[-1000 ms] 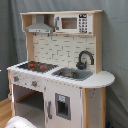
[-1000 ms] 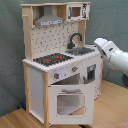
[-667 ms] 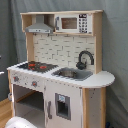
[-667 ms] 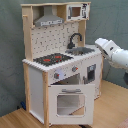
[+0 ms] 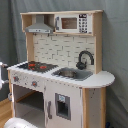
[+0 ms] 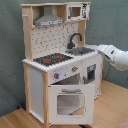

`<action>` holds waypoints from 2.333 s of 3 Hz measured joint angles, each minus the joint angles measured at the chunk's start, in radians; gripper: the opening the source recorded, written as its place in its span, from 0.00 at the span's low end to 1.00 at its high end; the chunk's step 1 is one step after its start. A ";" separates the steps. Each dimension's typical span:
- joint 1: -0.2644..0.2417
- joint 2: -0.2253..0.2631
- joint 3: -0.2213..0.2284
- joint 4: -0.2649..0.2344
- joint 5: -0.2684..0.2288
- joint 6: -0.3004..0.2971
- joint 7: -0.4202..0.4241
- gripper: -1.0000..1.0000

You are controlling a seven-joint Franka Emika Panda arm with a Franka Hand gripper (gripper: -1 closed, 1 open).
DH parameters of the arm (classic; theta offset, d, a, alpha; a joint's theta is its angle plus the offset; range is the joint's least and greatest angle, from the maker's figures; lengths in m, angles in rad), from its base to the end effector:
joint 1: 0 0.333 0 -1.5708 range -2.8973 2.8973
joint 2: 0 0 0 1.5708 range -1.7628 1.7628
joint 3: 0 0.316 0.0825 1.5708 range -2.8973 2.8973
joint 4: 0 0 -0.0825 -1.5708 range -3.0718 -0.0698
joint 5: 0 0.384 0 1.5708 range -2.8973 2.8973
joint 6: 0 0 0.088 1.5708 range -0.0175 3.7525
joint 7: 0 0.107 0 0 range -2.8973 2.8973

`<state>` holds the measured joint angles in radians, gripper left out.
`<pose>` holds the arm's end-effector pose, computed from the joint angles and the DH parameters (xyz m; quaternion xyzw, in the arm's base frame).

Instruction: Play with the kitchen

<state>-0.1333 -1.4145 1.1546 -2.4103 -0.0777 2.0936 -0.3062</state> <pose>0.1260 0.3975 0.5096 0.6604 0.4112 0.3325 0.5331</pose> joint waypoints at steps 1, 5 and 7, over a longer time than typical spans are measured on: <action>0.024 0.008 -0.014 -0.051 0.065 -0.005 -0.077 1.00; 0.006 0.103 -0.049 -0.197 0.356 -0.003 -0.362 1.00; -0.063 0.226 -0.055 -0.196 0.456 0.033 -0.484 1.00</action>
<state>-0.1966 -1.1888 1.1000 -2.6064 0.3782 2.1265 -0.7898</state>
